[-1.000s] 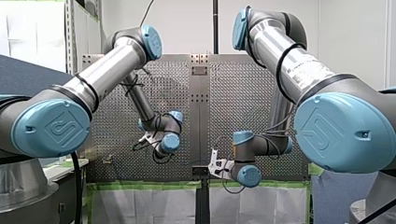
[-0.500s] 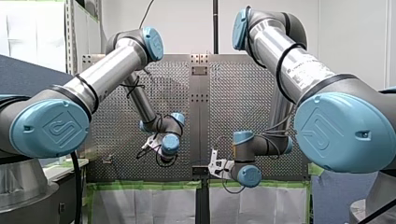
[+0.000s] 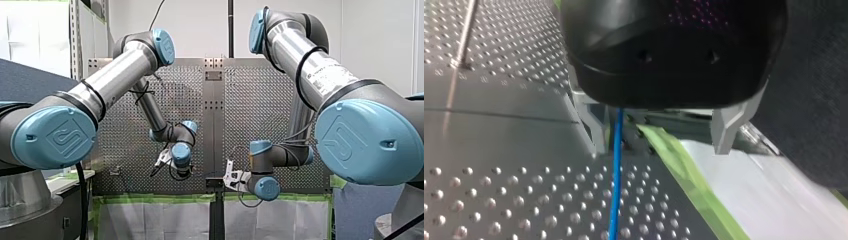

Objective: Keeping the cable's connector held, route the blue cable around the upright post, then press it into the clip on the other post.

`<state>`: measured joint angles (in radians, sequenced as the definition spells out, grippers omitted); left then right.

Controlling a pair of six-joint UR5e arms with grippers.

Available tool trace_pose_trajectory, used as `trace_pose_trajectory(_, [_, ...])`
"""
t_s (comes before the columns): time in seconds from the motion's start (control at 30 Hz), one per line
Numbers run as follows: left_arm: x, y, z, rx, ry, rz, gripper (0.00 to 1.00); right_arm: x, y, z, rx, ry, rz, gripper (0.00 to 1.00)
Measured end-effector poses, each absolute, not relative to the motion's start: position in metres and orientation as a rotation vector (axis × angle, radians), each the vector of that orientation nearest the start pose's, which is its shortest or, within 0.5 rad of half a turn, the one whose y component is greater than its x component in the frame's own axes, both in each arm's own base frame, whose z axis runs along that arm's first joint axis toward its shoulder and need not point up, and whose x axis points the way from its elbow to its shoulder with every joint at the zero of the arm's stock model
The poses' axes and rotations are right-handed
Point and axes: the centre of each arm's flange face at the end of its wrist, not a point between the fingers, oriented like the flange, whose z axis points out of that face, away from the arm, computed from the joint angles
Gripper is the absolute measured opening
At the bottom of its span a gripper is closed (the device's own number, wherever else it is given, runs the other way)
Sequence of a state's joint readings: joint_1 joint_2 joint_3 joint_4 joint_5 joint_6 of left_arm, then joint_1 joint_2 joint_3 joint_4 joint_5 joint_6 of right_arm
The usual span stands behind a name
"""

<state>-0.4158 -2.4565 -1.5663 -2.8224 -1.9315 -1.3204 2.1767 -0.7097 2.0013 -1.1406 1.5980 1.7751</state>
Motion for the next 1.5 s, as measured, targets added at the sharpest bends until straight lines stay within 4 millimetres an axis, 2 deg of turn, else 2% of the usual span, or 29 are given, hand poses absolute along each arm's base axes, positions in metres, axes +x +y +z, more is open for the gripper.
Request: trace_pose_trajectory(1.5, [0.499,-0.381,-0.008,0.284,2.138,-0.483,1.00,0.398,-0.351,-0.051,1.700,-1.160,1.636,0.00])
